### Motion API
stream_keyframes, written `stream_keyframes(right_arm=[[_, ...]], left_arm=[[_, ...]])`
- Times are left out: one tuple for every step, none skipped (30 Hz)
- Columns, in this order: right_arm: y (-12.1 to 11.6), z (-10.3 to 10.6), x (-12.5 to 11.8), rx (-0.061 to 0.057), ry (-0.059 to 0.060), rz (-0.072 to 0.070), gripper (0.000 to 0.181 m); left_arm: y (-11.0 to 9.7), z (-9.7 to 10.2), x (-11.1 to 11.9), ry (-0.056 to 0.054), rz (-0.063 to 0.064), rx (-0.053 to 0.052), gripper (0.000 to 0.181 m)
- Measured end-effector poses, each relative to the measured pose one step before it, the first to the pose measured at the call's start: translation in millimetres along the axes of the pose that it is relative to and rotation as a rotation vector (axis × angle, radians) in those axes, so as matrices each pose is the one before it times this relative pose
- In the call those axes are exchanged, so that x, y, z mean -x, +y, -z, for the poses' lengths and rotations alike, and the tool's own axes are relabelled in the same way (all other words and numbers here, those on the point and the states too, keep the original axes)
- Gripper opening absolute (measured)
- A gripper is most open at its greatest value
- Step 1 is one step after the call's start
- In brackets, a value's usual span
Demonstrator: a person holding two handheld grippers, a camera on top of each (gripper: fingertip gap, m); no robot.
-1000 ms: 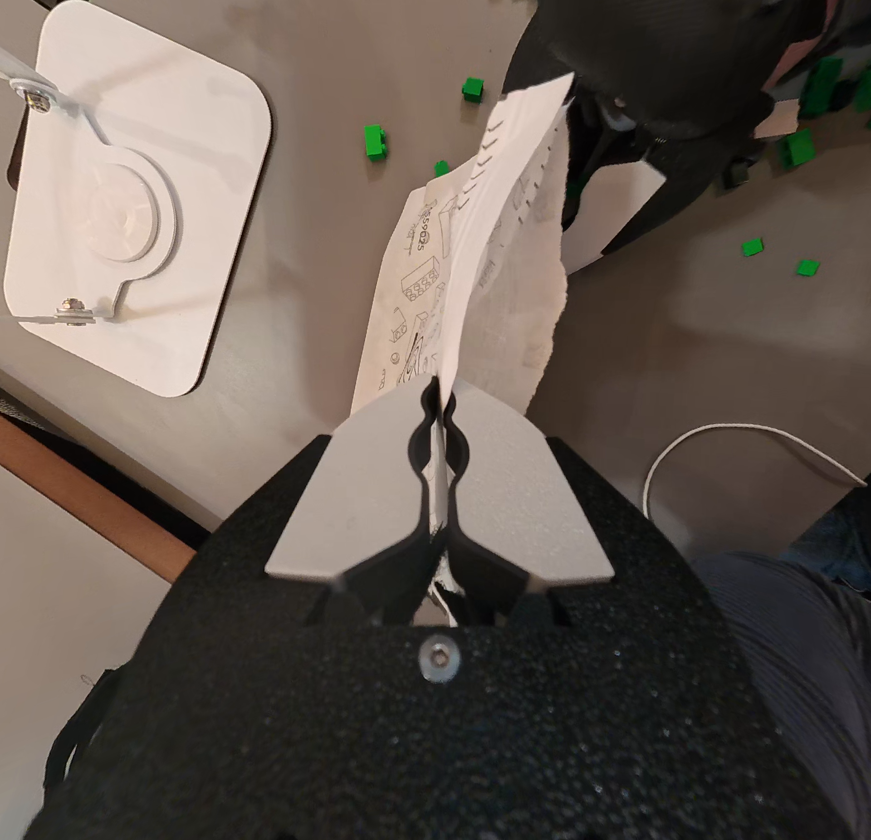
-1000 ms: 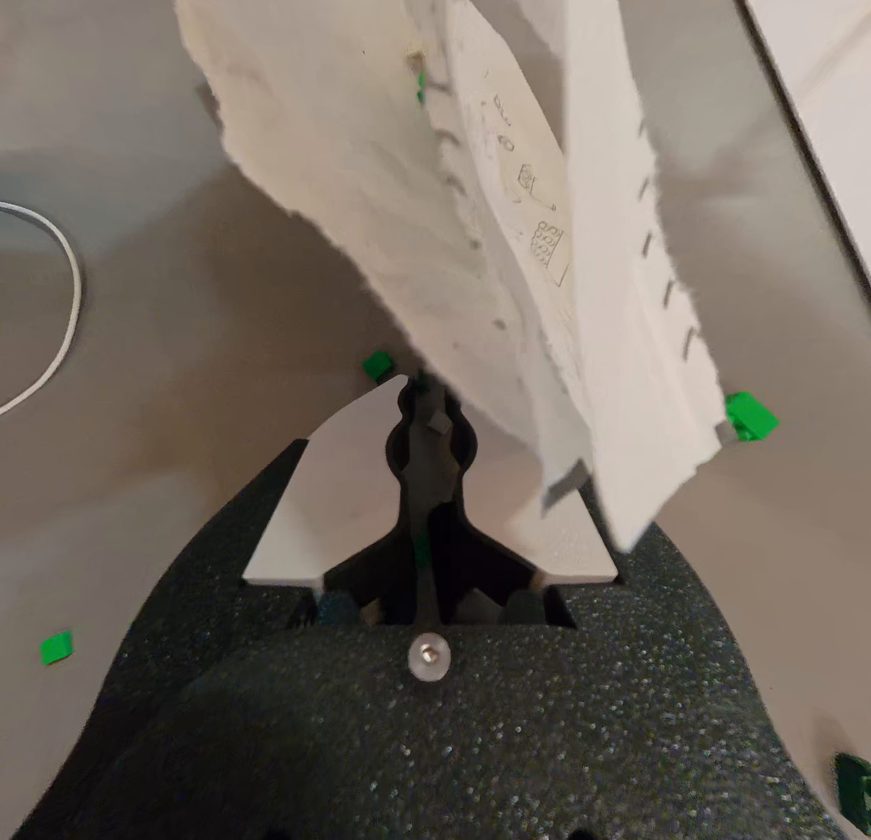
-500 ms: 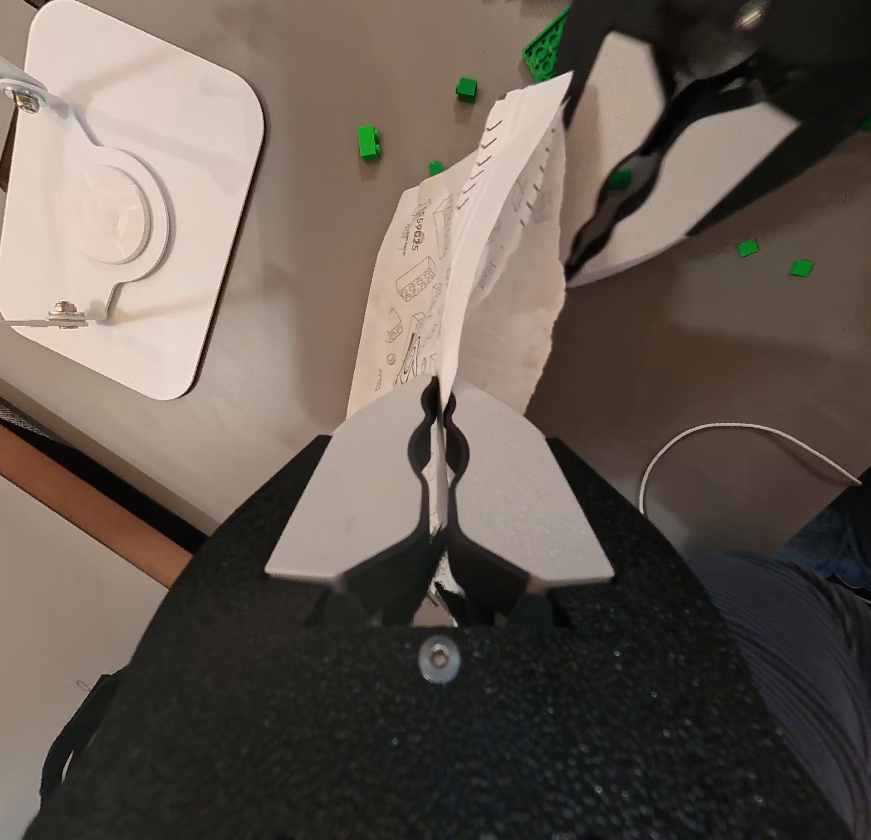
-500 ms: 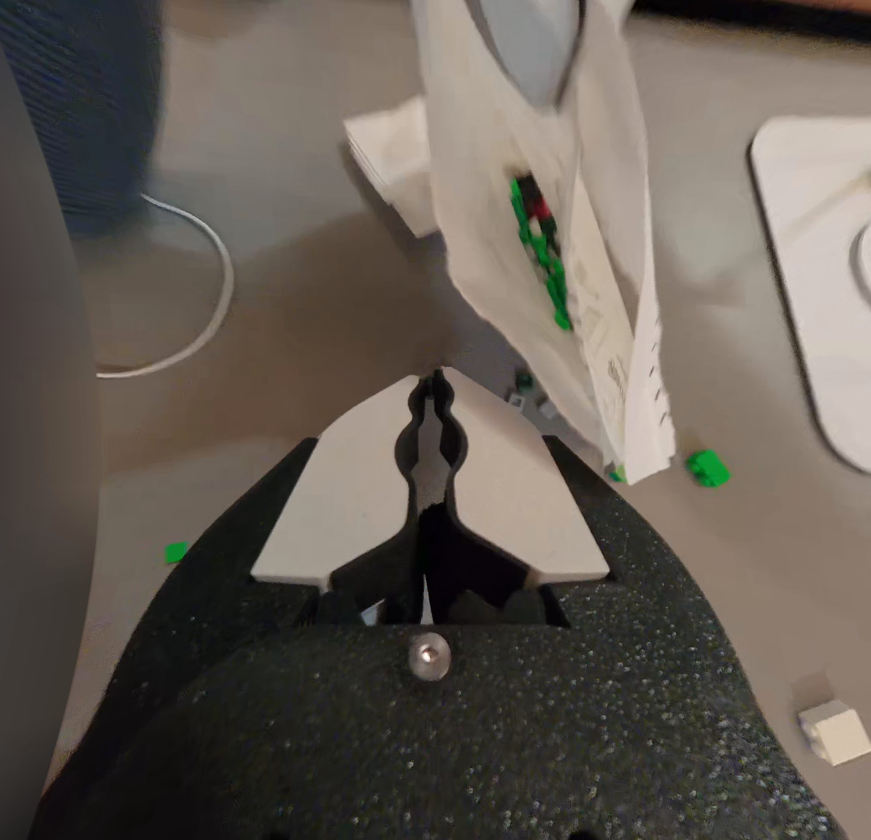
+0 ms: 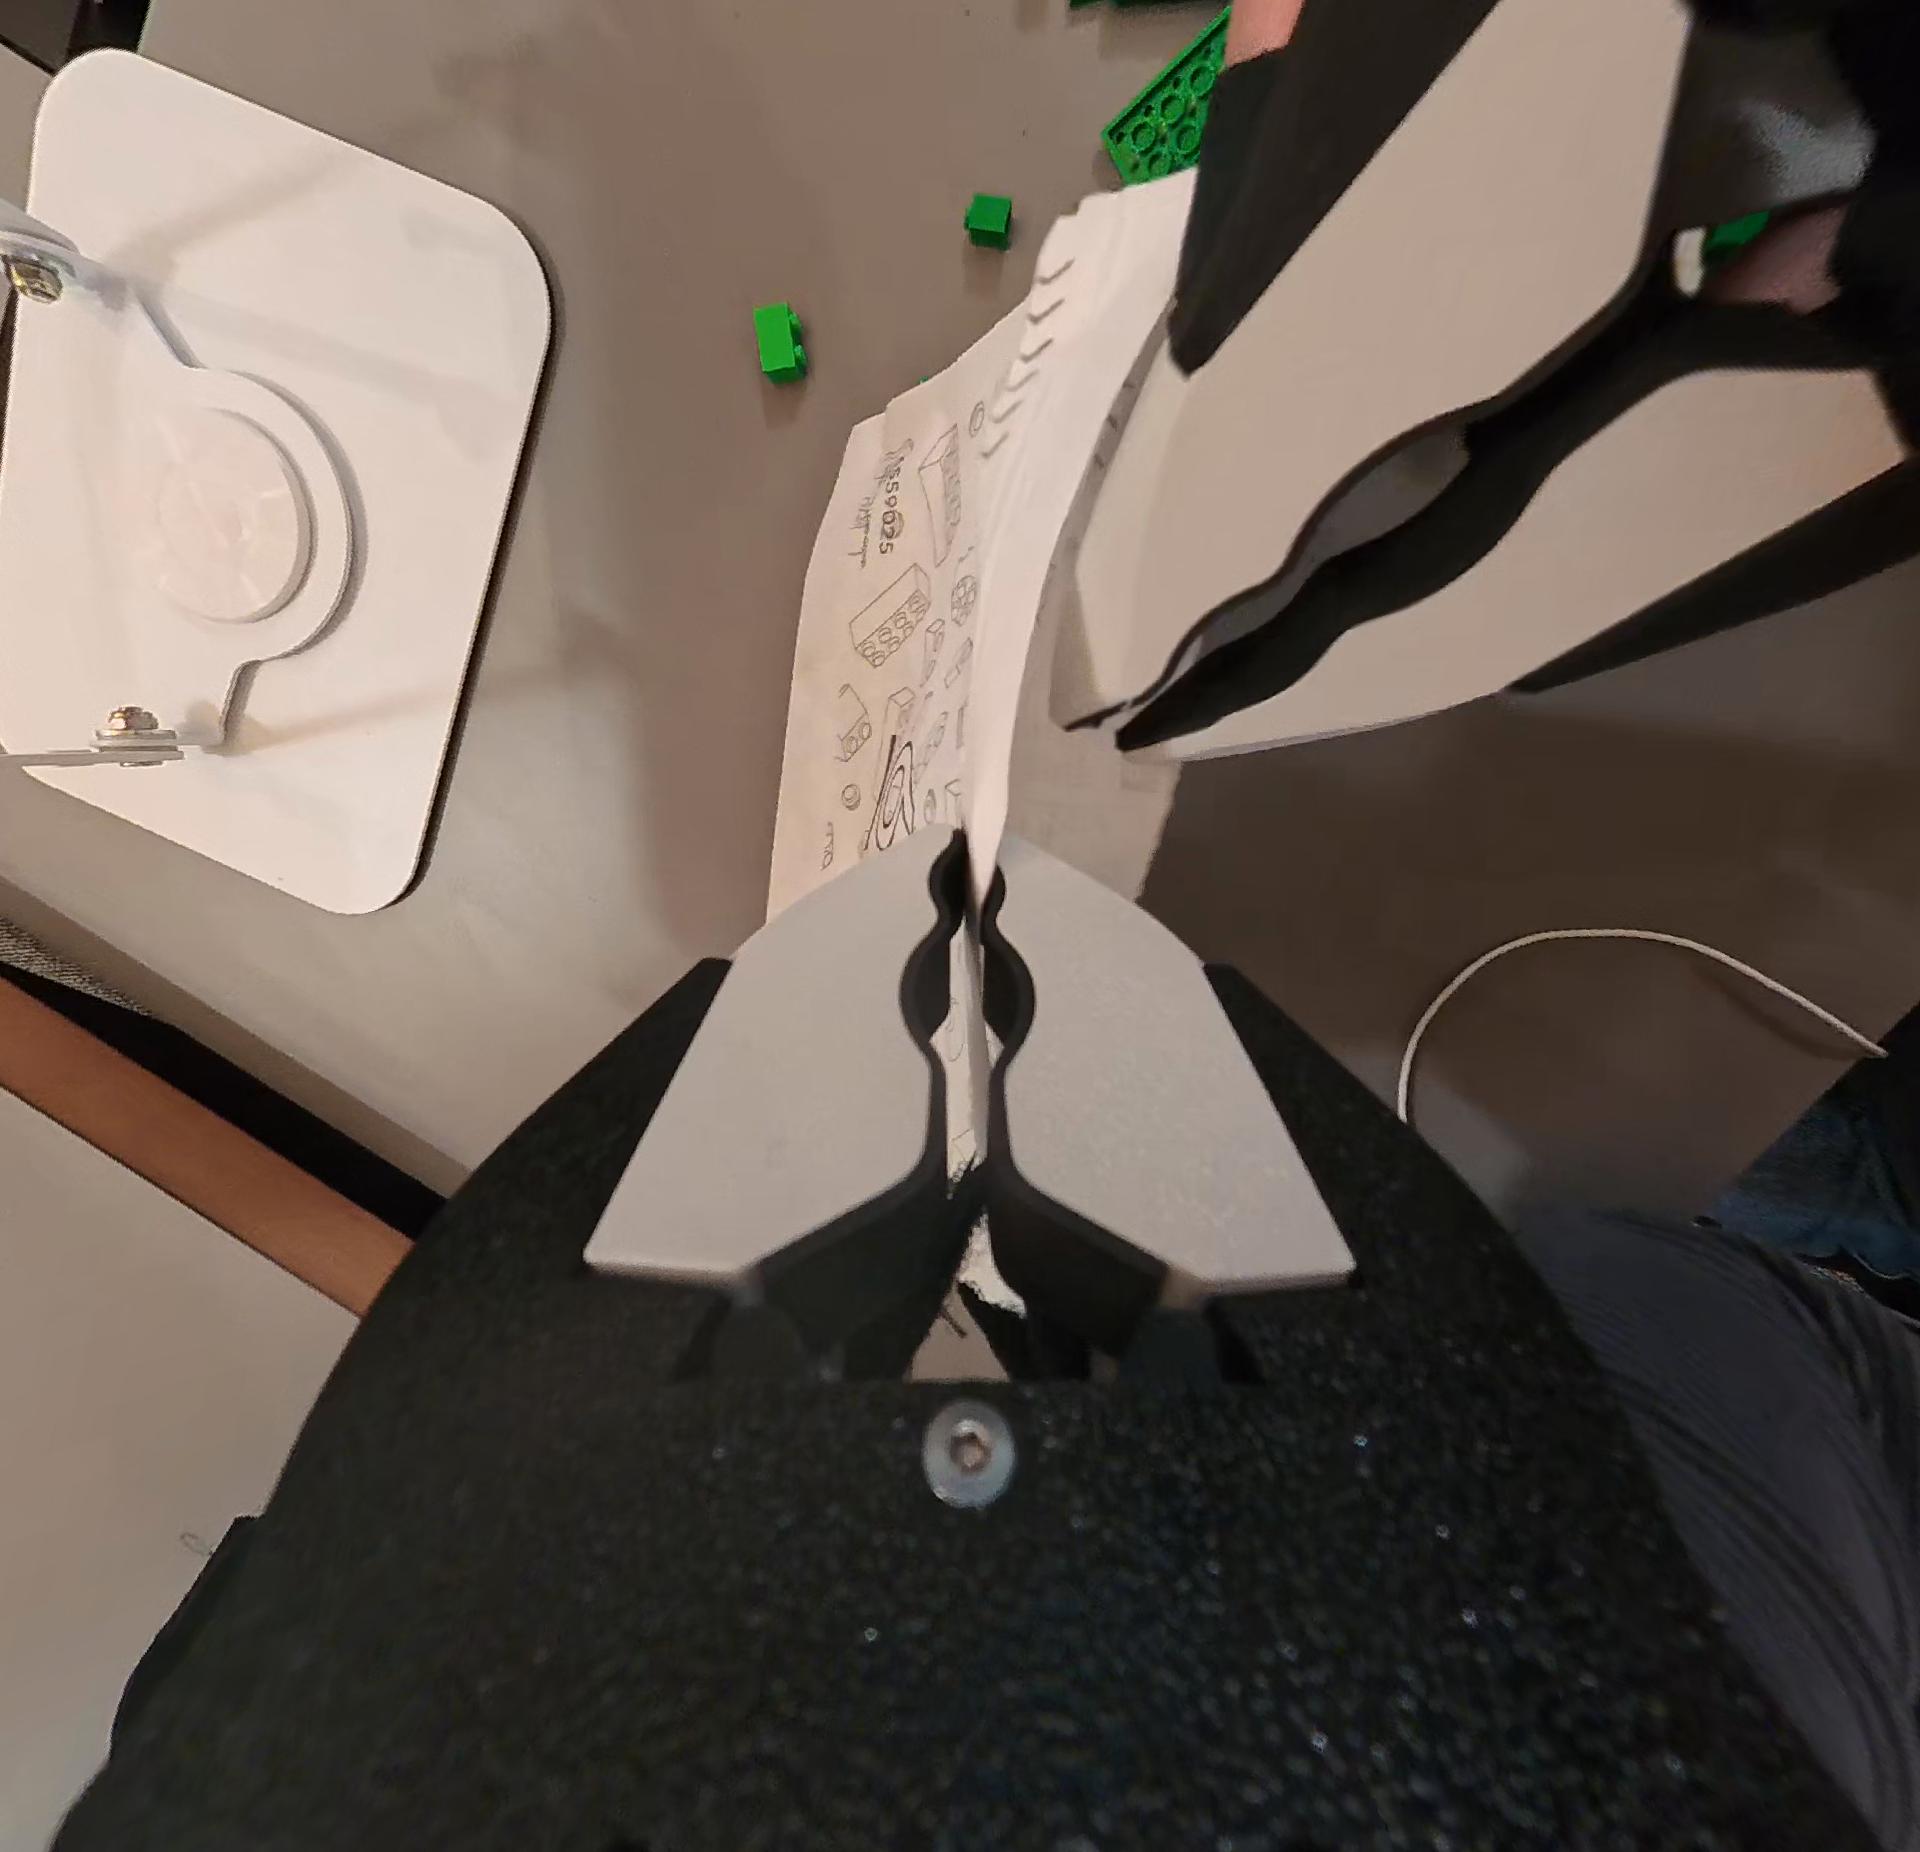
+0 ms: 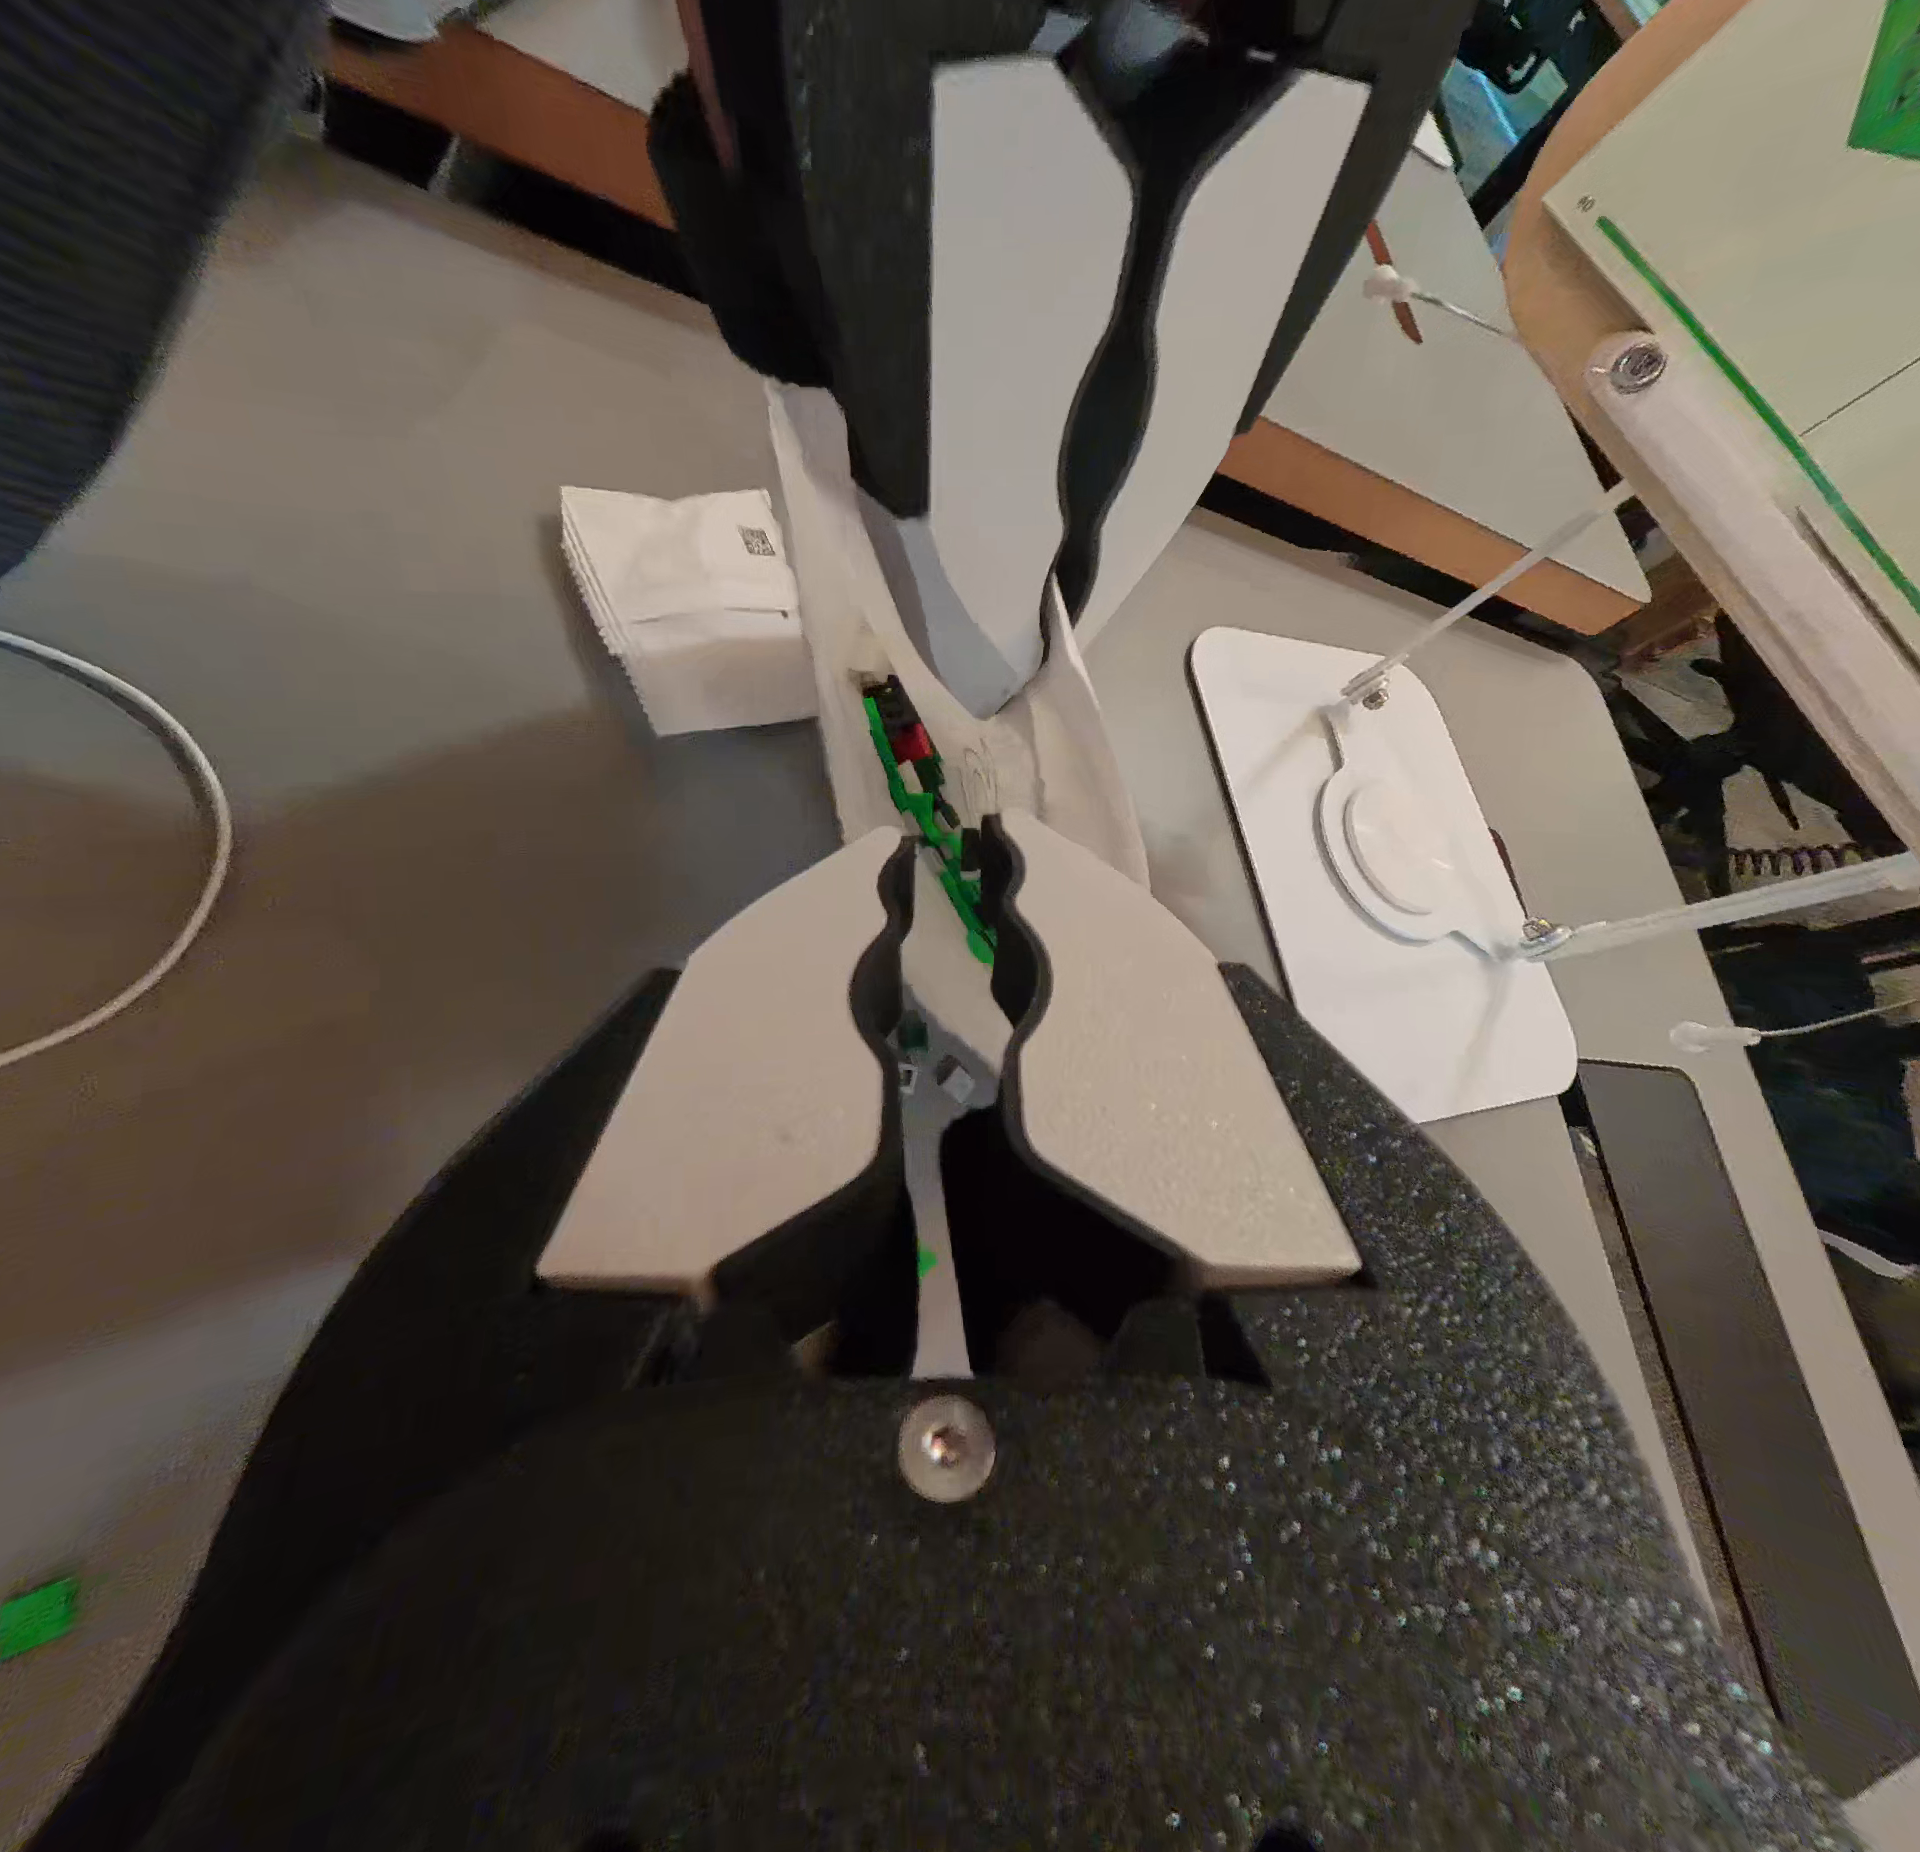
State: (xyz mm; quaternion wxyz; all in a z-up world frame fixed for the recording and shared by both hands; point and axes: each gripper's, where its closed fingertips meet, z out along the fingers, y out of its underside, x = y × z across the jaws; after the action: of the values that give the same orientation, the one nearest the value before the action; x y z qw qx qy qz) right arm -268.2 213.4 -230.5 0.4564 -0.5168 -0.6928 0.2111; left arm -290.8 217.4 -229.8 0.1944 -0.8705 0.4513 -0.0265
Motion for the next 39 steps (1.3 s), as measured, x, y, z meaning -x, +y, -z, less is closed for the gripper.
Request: stream_keyframes(right_arm=[[0.27,-0.57,0.14,0.0008,0.0037,0.0032,0.012],[-0.21,0.14,-0.29,-0.0006,0.0042,0.003,0.012],[0.11,0.28,-0.38,0.0016,0.0028,0.0053,0.013],[0.26,0.53,-0.03,0.0016,0.0004,0.005,0.013],[0.99,0.34,0.53,0.0048,-0.0045,0.0046,0.013],[1.83,0.17,1.54,0.0097,-0.0104,0.0071,0.014],[2.21,-0.06,2.99,0.0115,-0.0194,0.0095,0.016],[2.12,0.01,3.44,0.0112,-0.0212,0.0091,0.017],[1.93,-0.05,3.63,0.0098,-0.0211,0.0105,0.018],[1.58,0.19,2.82,0.008,-0.0147,0.0102,0.018],[1.15,0.4,1.83,0.0057,-0.01,0.0093,0.018],[0.69,0.44,1.52,0.0031,-0.0077,0.0067,0.018],[0.52,0.46,0.6,0.0024,-0.0039,0.0027,0.018],[0.43,0.67,0.33,0.0021,-0.0033,0.0015,0.018],[-0.06,0.63,-0.18,-0.0015,-0.0006,-0.0015,0.018],[0.04,0.53,-0.34,-0.0013,-0.0004,-0.0037,0.018],[0.35,0.57,-0.07,0.0002,-0.0025,-0.0043,0.019],[-0.05,0.5,-0.25,-0.0013,-0.0014,-0.0053,0.019],[-0.21,0.31,-0.34,-0.0023,0.0,-0.005,0.02],[-0.04,0.22,0.32,-0.0015,-0.0028,-0.0034,0.021],[-0.02,0.0,0.01,-0.0014,-0.0009,-0.0039,0.022],[-0.19,-0.04,-0.48,-0.0017,0.0024,-0.0038,0.023],[-0.33,-0.04,-0.35,-0.0029,0.0022,-0.0037,0.024],[-0.36,-0.05,-0.48,-0.0017,0.0028,-0.0042,0.025],[-0.35,-0.1,-0.66,-0.0011,0.0039,-0.0038,0.027],[-0.34,-0.13,-0.54,-0.001,0.0038,-0.0022,0.029],[0.09,-0.13,-0.06,0.0021,0.0011,0.0013,0.031],[-0.04,0.13,0.01,0.002,0.002,0.0036,0.031],[-0.27,0.57,0.0,0.0008,0.0019,0.0056,0.031],[-0.17,1.21,0.51,0.002,-0.0025,0.0051,0.031],[-0.47,2.12,0.75,0.0002,-0.0074,0.002,0.031],[-0.44,3.21,0.09,-0.0027,-0.0076,-0.0032,0.031],[0.03,4.38,-1.0,-0.0054,-0.0073,-0.0097,0.031],[1.31,5.13,-1.61,-0.0049,-0.0104,-0.0174,0.028],[3.3,5.56,-1.5,-0.0007,-0.0171,-0.0261,0.024],[5.4,4.79,-0.53,0.0064,-0.0293,-0.0367,0.021],[7.55,3.15,0.73,0.0156,-0.0393,-0.0449,0.02],[9.68,0.68,1.0,0.0265,-0.0417,-0.046,0.02],[10.44,-2.23,-0.53,0.0319,-0.0293,-0.0343,0.02]], left_arm=[[0.34,0.06,0.17,-0.0014,0.0008,0.0018,0.0],[0.61,-0.16,-0.01,0.0006,0.001,0.0028,0.0],[-0.1,-0.08,-0.12,0.0014,0.0011,-0.0009,0.0],[-0.11,0.12,0.27,-0.0009,0.001,-0.0011,0.0],[-0.13,0.06,-0.21,0.0009,-0.0004,-0.0006,0.0],[-0.04,-0.07,-0.18,-0.0002,-0.0009,0.0008,0.0],[-0.07,-0.02,0.2,-0.0013,0.0,0.0005,0.0],[0.03,-0.22,-0.04,0.0013,0.0011,0.0009,0.0],[0.13,-0.28,-0.03,0.0012,0.0021,0.0017,0.0],[0.19,-0.37,-0.05,0.002,0.0016,0.0014,0.0],[0.19,-0.33,-0.29,0.002,0.0012,0.0018,0.0],[0.12,-0.25,0.01,0.0003,0.0001,0.0015,0.0],[-0.1,-0.11,-0.26,0.001,-0.0007,0.0007,0.0],[-0.2,-0.02,-0.2,-0.0002,-0.0013,0.0005,0.0],[-0.21,-0.12,-0.41,0.0008,-0.0013,0.0007,0.0],[-0.19,-0.2,-0.43,0.001,-0.0022,0.0012,0.0],[-0.23,-0.22,-0.32,0.0003,-0.0025,0.0009,0.0],[-0.12,-0.28,-0.64,0.0025,-0.0021,0.0014,0.0],[0.03,-0.28,-1.0,0.0041,-0.0033,0.0022,0.0],[-0.13,-0.17,-0.57,0.0017,-0.0037,0.0009,0.0],[-0.13,0.02,-0.01,-0.0014,-0.0028,0.0006,0.0],[-0.06,-0.08,-0.14,-0.0005,-0.0008,0.0007,0.0],[-0.03,-0.11,-0.11,0.0008,0.0001,0.0005,0.0],[0.03,-0.07,-0.06,0.0001,-0.0004,0.0006,0.0],[-0.01,-0.01,0.13,-0.0005,0.0002,0.0003,0.0],[-0.03,-0.02,0.08,-0.0005,0.0008,0.0001,0.0],[0.03,-0.07,-0.04,-0.0001,-0.0001,0.0006,0.0],[0.06,-0.08,0.09,-0.0003,0.0003,0.0006,0.0],[-0.01,-0.05,0.43,-0.0011,0.0021,0.0003,0.0],[0.1,0.08,0.37,-0.0009,0.0032,-0.0002,0.0],[0.29,0.21,1.06,-0.0042,0.0041,-0.0005,0.0],[0.51,0.32,1.48,-0.0055,0.0083,-0.0003,0.0],[1.01,0.6,2.21,-0.0093,0.0096,0.0009,0.0],[1.57,0.57,2.62,-0.0109,0.0096,0.0014,0.0],[1.72,0.59,2.89,-0.0121,0.0089,0.0011,0.0],[1.8,0.66,3.6,-0.0157,0.0108,0.0012,0.0],[2.17,0.74,3.55,-0.0142,0.0138,0.0024,0.0],[2.1,0.59,3.0,-0.0101,0.0132,0.0025,0.0],[2.08,0.4,2.13,-0.0049,0.0109,0.0018,0.0]])
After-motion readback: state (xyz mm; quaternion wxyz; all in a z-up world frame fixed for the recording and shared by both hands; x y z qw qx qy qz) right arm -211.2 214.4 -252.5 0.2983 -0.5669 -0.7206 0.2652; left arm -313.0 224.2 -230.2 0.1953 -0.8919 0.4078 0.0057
